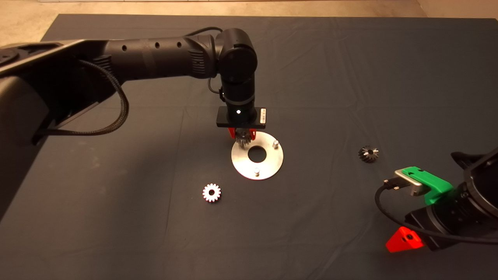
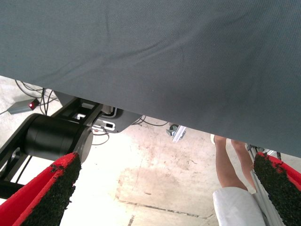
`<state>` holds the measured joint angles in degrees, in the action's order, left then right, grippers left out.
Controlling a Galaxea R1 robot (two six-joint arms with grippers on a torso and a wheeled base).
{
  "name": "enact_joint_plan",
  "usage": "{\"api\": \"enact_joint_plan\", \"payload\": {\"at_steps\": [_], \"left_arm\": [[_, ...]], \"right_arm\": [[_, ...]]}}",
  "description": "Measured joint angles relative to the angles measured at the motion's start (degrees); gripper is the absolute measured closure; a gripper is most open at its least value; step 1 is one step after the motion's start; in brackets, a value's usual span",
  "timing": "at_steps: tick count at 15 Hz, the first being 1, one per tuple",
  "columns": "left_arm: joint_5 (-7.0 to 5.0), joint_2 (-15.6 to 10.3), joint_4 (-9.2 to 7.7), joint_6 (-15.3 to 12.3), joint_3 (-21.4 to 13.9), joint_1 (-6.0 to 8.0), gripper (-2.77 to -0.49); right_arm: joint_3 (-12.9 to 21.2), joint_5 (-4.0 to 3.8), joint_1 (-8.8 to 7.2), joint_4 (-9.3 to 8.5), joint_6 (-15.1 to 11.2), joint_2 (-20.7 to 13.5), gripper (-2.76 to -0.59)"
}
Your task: Install three planetary gears onto the carrier pins
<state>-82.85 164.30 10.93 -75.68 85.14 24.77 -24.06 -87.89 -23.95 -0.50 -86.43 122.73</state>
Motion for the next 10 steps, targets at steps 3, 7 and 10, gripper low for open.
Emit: {"api": "enact_joint_plan", "payload": {"at_steps": [3,7,10], "left_arm": [[-0.44,-1.2,0.02,0.1,0.2,0.0,-0.93],[0.05,-0.1,-0.02,0.2,0.1,0.0,-0.93],[0.35,0.1,-0.02,0.2,0.1,0.0,-0.93]], "right_arm": [[0.0,0.04,0.0,-0.01,0.0,0.0,-2.73],[0.0,0.0,0.0,-0.01,0.0,0.0,-2.73],[0.0,0.0,0.0,-0.01,0.0,0.0,-2.73]]}}
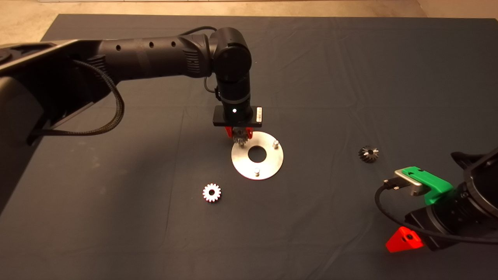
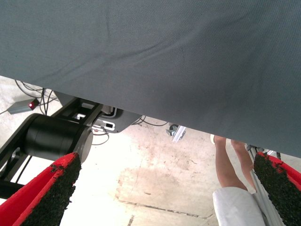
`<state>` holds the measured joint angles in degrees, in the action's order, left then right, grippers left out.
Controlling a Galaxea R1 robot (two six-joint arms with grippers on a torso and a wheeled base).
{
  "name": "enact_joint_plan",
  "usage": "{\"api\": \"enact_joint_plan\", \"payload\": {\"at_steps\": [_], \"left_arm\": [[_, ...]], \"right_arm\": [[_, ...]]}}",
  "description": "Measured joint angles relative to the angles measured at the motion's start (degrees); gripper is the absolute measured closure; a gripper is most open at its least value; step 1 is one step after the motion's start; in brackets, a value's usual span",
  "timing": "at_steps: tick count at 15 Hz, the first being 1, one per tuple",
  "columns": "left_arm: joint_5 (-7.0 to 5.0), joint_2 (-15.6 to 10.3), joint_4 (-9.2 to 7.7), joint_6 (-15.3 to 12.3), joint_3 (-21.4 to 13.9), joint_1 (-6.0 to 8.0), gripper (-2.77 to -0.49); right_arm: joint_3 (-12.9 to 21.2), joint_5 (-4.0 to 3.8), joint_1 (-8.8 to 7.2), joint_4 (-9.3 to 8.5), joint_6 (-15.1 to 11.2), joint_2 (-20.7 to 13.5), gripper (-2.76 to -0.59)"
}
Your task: Install three planetary gears onto the carrier pins
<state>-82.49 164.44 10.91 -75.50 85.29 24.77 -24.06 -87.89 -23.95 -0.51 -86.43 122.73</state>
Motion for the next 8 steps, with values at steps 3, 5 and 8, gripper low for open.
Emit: {"api": "enact_joint_plan", "payload": {"at_steps": [3,5,8], "left_arm": [[-0.15,0.0,0.0,0.0,0.0,-0.02,-0.93],[-0.13,0.0,0.0,0.0,0.1,-0.02,-0.93],[-0.13,0.0,0.0,0.0,0.2,-0.02,-0.93]], "right_arm": [[0.0,0.02,0.0,0.0,0.0,0.0,-2.73],[0.0,0.02,0.0,0.0,0.0,0.0,-2.73],[0.0,0.02,0.0,0.0,0.0,0.0,-2.73]]}}
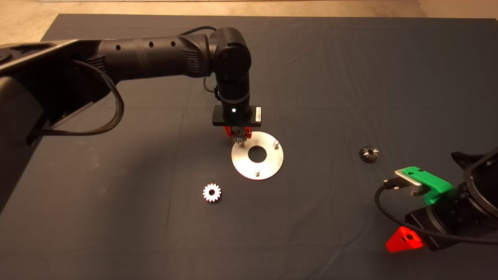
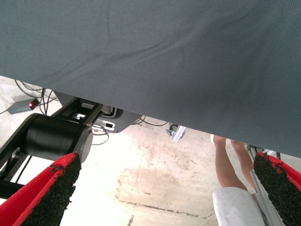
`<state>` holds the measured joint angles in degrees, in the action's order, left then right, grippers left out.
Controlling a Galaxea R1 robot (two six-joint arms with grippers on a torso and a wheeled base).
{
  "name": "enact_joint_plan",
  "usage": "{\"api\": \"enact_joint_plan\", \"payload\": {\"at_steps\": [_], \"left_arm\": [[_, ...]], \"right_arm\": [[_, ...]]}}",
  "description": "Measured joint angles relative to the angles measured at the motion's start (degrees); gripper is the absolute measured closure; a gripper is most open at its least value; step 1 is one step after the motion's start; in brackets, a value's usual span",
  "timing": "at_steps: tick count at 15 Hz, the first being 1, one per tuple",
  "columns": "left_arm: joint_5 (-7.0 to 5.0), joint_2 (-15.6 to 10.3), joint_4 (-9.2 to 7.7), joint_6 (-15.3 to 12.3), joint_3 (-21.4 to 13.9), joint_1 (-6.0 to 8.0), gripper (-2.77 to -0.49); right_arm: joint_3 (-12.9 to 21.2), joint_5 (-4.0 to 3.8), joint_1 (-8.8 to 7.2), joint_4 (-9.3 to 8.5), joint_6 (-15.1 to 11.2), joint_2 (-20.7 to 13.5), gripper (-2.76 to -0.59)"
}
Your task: Install three planetary gears onto the carrier pins
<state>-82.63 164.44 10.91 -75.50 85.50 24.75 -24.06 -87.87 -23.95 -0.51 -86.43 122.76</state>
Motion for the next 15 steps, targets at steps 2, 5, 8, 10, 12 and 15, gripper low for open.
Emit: {"api": "enact_joint_plan", "payload": {"at_steps": [2,5,8,10,12,15], "left_arm": [[-0.01,0.0,0.02,0.0,0.0,-0.11,-0.93],[-0.01,0.0,0.02,0.0,0.0,-0.13,-0.93],[-0.01,0.0,0.02,0.0,0.0,-0.13,-0.93],[-0.01,0.0,0.01,0.0,0.0,-0.13,-0.93],[0.0,0.0,0.02,0.0,0.0,-0.16,-0.93],[0.0,0.0,0.02,0.0,0.0,-0.16,-0.93]], "right_arm": [[0.0,0.0,0.0,0.0,0.0,0.0,-2.73],[0.0,-0.01,0.0,0.0,0.0,0.0,-2.73],[0.0,0.0,0.0,0.0,0.0,0.0,-2.73],[0.0,0.0,0.0,0.0,0.0,0.0,-2.73],[0.0,0.0,0.0,0.0,0.0,0.0,-2.73],[0.0,0.0,0.0,0.0,0.0,0.0,-2.73]]}}
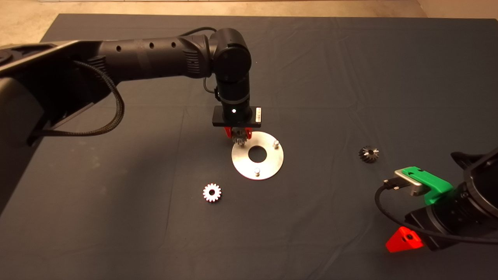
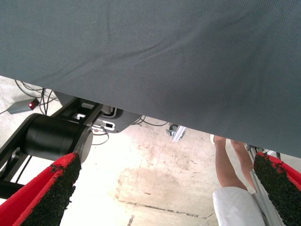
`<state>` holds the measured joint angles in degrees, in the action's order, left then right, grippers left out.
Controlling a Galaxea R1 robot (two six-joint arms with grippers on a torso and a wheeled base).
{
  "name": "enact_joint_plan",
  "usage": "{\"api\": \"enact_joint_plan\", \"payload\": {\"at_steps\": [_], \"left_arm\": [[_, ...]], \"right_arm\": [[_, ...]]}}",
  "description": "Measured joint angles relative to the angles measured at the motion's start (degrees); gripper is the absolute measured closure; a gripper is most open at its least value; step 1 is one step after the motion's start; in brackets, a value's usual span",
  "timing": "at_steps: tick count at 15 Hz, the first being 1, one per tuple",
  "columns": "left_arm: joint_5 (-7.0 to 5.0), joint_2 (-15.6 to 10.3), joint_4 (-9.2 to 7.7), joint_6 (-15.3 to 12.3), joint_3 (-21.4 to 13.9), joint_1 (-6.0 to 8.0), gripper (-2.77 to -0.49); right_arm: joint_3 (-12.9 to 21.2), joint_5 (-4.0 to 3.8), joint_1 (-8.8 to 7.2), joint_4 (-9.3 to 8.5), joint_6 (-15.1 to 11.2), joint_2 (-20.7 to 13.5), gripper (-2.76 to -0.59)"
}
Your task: Install three planetary gears onto the carrier pins
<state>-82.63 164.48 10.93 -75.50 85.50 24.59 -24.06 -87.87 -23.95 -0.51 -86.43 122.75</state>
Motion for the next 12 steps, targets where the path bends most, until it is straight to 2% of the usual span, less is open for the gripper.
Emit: {"api": "enact_joint_plan", "payload": {"at_steps": [12], "left_arm": [[0.07,0.3,0.01,0.0,0.4,-0.15,-0.93]], "right_arm": [[0.0,0.0,0.0,0.0,0.0,0.0,-2.73]]}}
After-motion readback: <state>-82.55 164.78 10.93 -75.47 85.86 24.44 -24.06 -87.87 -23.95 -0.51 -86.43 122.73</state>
